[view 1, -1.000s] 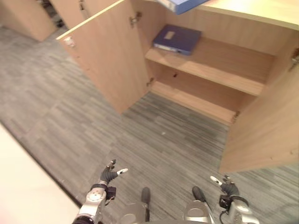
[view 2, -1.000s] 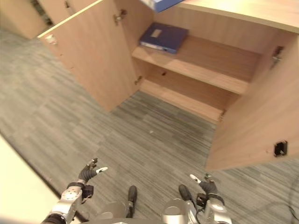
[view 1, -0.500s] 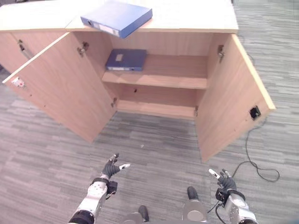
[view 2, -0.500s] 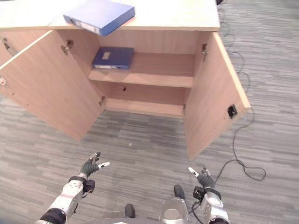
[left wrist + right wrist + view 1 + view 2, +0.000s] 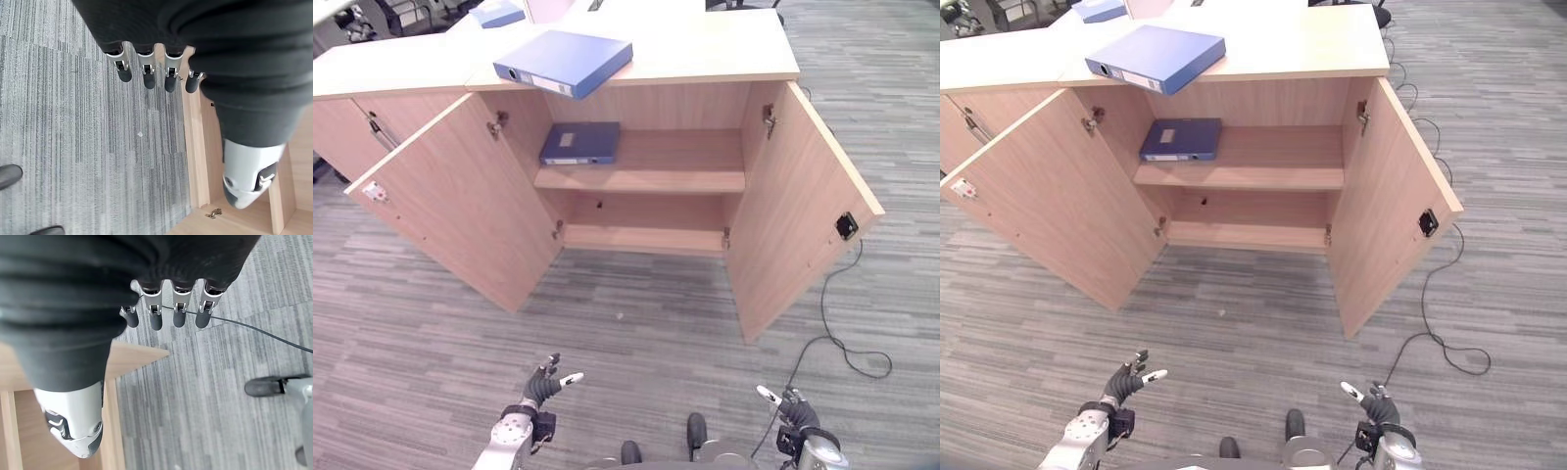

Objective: Put the empty folder in the office cabinet

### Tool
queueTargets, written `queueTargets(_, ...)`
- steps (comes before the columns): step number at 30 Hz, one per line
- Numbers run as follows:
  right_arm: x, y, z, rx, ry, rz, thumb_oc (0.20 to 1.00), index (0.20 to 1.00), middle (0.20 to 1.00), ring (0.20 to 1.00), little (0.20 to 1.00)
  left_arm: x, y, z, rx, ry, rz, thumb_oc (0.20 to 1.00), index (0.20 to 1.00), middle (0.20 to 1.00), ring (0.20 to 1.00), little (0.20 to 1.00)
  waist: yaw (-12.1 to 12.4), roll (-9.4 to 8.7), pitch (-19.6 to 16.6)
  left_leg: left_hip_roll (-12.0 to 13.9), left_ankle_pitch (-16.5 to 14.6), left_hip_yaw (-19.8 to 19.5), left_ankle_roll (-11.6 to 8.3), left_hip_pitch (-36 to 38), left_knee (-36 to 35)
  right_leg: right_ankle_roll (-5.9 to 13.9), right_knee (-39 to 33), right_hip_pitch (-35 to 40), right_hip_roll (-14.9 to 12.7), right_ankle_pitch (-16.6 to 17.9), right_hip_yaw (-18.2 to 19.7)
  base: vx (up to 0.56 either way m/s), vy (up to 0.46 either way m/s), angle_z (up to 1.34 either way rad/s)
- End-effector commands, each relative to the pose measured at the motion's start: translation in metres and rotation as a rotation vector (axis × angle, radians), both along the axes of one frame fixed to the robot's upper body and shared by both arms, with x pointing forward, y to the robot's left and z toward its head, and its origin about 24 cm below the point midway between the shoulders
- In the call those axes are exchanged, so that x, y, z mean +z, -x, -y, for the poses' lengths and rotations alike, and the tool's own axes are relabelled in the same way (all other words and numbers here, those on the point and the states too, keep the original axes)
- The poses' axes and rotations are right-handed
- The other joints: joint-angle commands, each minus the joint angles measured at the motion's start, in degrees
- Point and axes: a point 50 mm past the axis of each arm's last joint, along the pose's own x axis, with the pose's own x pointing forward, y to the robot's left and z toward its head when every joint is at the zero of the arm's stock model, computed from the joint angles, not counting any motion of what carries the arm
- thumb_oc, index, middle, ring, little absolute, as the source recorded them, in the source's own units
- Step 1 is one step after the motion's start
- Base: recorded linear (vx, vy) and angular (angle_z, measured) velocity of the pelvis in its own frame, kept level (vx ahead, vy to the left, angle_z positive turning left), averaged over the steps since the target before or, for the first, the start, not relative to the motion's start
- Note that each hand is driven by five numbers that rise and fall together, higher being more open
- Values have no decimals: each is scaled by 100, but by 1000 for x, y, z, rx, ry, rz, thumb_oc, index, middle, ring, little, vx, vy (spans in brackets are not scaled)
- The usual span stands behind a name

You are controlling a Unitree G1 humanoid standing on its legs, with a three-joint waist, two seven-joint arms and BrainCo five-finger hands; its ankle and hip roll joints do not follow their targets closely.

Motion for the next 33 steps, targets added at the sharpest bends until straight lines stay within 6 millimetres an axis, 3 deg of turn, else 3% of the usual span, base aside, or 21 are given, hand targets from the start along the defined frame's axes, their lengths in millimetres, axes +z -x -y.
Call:
queueTargets(1,8,-21,1,-9,-11,81,1000,1000,1000,1000,1000,17,-25,-7,0,-20,110,1000,1000,1000,1000,1000,50,-317,116,1,-252,-50,-322,165,84,430,389,-32,-319,-532,355,49,-72,31)
queueTargets(2,9,-23,1,1,-7,86,1000,1000,1000,1000,1000,18,-26,-7,4,-19,117,1000,1000,1000,1000,1000,58,-333,111,13,-288,-39,-356,162,123,427,346,-12,-324,-536,297,13,-94,16)
queueTargets(4,10,-25,2,12,-5,90,1000,1000,1000,1000,1000,22,-30,-6,5,-9,140,1000,1000,1000,1000,1000,60,-377,136,150,-400,144,-596,-177,929,400,299,3,-363,-606,178,44,-78,17)
queueTargets(5,12,-23,10,6,19,75,1000,1000,1000,1000,1000,24,-32,-2,11,19,156,1000,1000,1000,1000,1000,129,-466,307,665,33,460,-774,-805,1741,381,164,405,-594,-709,35,238,46,48)
queueTargets(6,13,-23,12,8,27,75,1000,1000,1000,1000,1000,22,-29,-3,19,16,143,1000,1000,1000,1000,1000,209,-495,297,841,108,431,-741,-873,1409,425,184,502,-712,-780,48,249,70,34)
queueTargets(7,13,-22,12,8,27,75,1000,1000,1000,1000,1000,22,-29,-3,19,16,143,1000,1000,1000,1000,1000,207,-501,294,833,111,431,-741,-863,1395,428,190,504,-719,-792,46,283,162,21)
queueTargets(8,13,-21,12,18,34,64,1000,1000,1000,1000,1000,18,-24,-5,28,8,122,1000,1000,1000,1000,1000,318,-434,263,1012,479,-31,-780,-1017,906,447,277,524,-731,-945,183,233,150,-9)
queueTargets(10,13,-22,13,33,41,60,1000,1000,1000,1000,1000,16,-21,-6,48,8,113,1000,1000,1000,1000,1000,416,-389,282,1276,847,-582,-889,-1275,543,438,507,554,-824,-1169,466,231,160,-14)
queueTargets(11,13,-22,13,33,41,60,1000,1000,1000,1000,1000,16,-21,-6,49,8,113,1000,1000,1000,1000,1000,410,-394,284,1273,849,-585,-895,-1263,530,434,541,548,-828,-1202,463,144,112,-23)
queueTargets(14,14,-24,15,44,55,53,1000,1000,1000,1000,1000,14,-18,-12,80,3,103,1000,1000,1000,1000,1000,483,-382,286,1726,1081,-809,-982,-1574,254,507,1009,545,-975,-1557,937,279,201,-43)
queueTargets(16,13,-23,15,47,55,48,1000,1000,1000,1000,1000,14,-17,-13,83,1,102,1000,1000,1000,1000,1000,516,-367,282,1812,1119,-842,-1015,-1584,222,528,1138,545,-982,-1661,1050,274,208,-41)
queueTargets(17,13,-24,13,64,56,46,1000,1000,1000,1000,1000,13,-15,-15,93,1,101,1000,1000,1000,1000,1000,582,-310,263,1961,1196,-1072,-1074,-1624,203,571,1322,586,-994,-1832,1275,273,256,-38)
queueTargets(20,11,-25,10,103,59,21,1000,1000,1000,1000,1000,9,-10,-15,104,6,80,1000,1000,1000,1000,1000,686,-251,267,2083,1267,-1378,-1211,-1711,221,680,1471,709,-1126,-2047,1532,301,359,-46)
queueTargets(23,7,-22,8,120,51,-6,1000,1000,1000,1000,1000,5,-8,-14,89,0,58,1000,1000,1000,1000,1000,696,-213,194,2036,1220,-1351,-1266,-1669,196,788,1358,855,-1280,-2049,1548,140,229,-26)
queueTargets(27,6,-23,3,126,33,6,1000,1000,1000,1000,1000,8,-11,-14,50,-18,68,1000,1000,1000,1000,1000,676,-296,33,1862,1154,-1367,-1351,-1604,261,1069,1041,942,-1696,-1605,1653,192,437,12)
queueTargets(28,5,-24,-4,131,16,16,1000,1000,1000,1000,1000,12,-17,-14,29,-26,94,1000,1000,1000,1000,1000,639,-393,10,1706,938,-1145,-1302,-1611,457,1224,959,888,-2004,-1048,1639,153,450,-8)
queueTargets(29,5,-24,-4,131,16,16,1000,1000,1000,1000,1000,13,-17,-15,29,-27,94,1000,1000,1000,1000,1000,652,-412,8,1689,924,-1127,-1293,-1614,473,1233,936,890,-2027,-1035,1649,106,401,-13)
queueTargets(31,2,-25,-11,125,-8,13,1000,1000,1000,1000,1000,15,-22,-16,11,-49,104,1000,1000,1000,1000,1000,631,-517,-47,1453,730,-913,-1139,-1526,450,1258,958,624,-2203,-382,1713,98,329,-18)
queueTargets(32,2,-29,-19,124,-28,32,1000,1000,1000,1000,1000,18,-23,-21,5,-77,113,1000,1000,1000,1000,1000,621,-537,-51,1242,612,-671,-988,-1326,318,1245,1142,329,-2379,450,1671,110,349,-38)
queueTargets(33,1,-29,-19,124,-29,31,1000,1000,1000,1000,1000,18,-23,-21,5,-78,112,1000,1000,1000,1000,1000,638,-549,-51,1233,614,-647,-982,-1310,306,1251,1130,326,-2392,460,1690,130,400,-51)
